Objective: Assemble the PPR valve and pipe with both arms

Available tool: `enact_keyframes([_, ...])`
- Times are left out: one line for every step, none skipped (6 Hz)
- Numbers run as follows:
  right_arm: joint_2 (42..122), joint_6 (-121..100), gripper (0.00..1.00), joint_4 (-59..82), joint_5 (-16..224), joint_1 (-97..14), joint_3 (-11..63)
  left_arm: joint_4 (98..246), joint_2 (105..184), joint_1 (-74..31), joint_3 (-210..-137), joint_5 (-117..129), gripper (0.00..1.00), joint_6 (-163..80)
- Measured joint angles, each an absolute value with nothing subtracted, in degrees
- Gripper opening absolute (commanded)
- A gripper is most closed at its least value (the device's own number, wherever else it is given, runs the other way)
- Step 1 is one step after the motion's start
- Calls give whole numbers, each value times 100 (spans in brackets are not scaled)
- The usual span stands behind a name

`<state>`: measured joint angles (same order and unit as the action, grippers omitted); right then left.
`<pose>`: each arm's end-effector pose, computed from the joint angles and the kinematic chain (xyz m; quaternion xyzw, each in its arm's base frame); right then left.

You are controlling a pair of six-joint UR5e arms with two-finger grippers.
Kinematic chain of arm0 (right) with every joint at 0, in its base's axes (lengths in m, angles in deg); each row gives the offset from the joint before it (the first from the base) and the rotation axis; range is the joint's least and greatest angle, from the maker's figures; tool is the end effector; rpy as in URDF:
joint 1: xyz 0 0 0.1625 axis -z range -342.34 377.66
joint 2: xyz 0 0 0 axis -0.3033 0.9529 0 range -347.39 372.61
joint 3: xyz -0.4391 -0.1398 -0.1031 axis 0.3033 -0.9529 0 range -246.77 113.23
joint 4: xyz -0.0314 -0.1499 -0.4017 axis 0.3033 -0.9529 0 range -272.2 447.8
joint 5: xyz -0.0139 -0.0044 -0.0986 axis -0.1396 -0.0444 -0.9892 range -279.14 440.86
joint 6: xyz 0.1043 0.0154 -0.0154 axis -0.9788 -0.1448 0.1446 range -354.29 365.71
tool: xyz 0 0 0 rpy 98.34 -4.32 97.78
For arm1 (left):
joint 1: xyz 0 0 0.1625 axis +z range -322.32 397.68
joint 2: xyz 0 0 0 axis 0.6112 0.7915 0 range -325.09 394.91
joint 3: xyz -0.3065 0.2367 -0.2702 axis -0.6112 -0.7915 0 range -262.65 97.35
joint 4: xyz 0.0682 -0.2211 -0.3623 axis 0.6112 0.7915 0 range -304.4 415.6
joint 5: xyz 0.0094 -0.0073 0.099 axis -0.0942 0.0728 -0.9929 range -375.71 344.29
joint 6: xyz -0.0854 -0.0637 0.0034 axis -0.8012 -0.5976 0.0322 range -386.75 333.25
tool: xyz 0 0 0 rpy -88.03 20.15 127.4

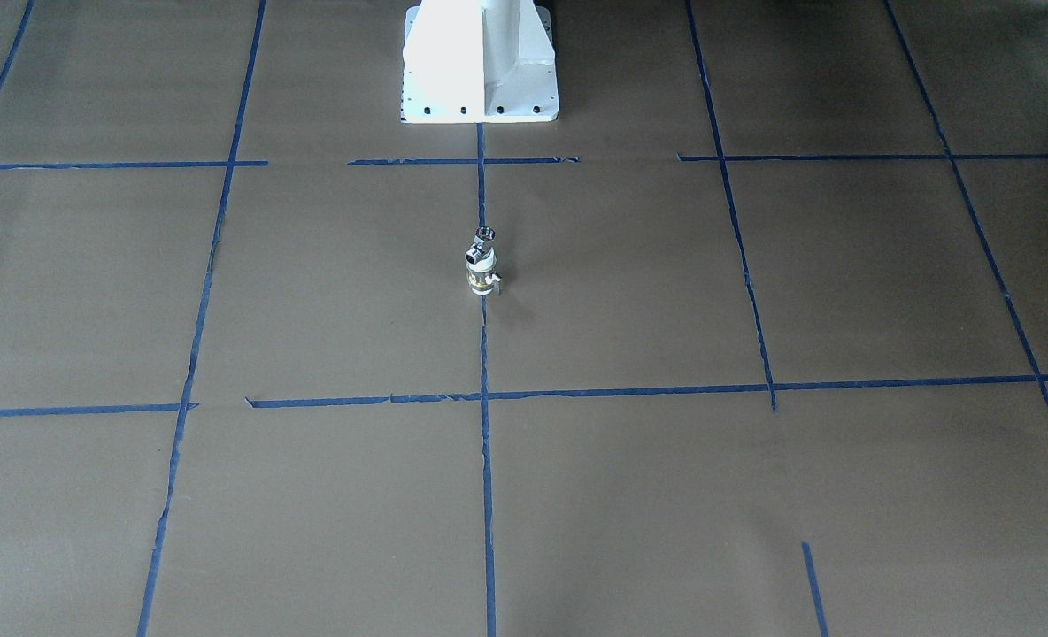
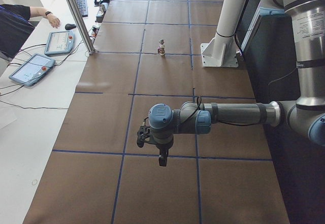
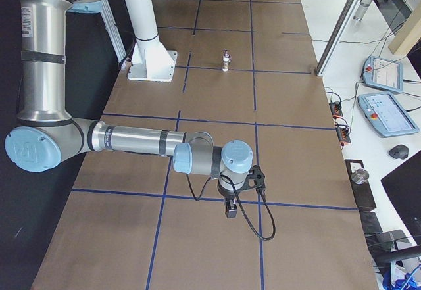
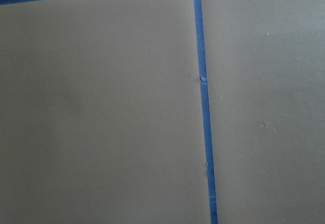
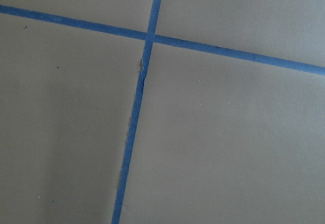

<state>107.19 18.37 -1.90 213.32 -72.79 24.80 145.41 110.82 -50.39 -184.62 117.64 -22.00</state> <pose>0.0650 -0.4658 0.7379 0.0194 -0.3622 -0.0906 0.9275 -0.0470 -0.3918 0.7171 -0.0097 0.3696 0.0467 0.9280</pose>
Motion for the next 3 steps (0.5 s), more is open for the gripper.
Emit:
enact_keyframes([10762, 1838, 100, -110, 21343, -7279, 2479, 14531, 11069, -5039, -18449, 11762, 100, -2203])
enact_keyframes([10792, 1809, 100, -36, 21355, -7274, 2475, 14526, 11060, -5039, -18446, 11762, 100, -2202])
enact_keyframes([10812, 1778, 100, -5, 21362, -7274, 2473, 14525, 11055, -5039, -18444, 11762, 100, -2201])
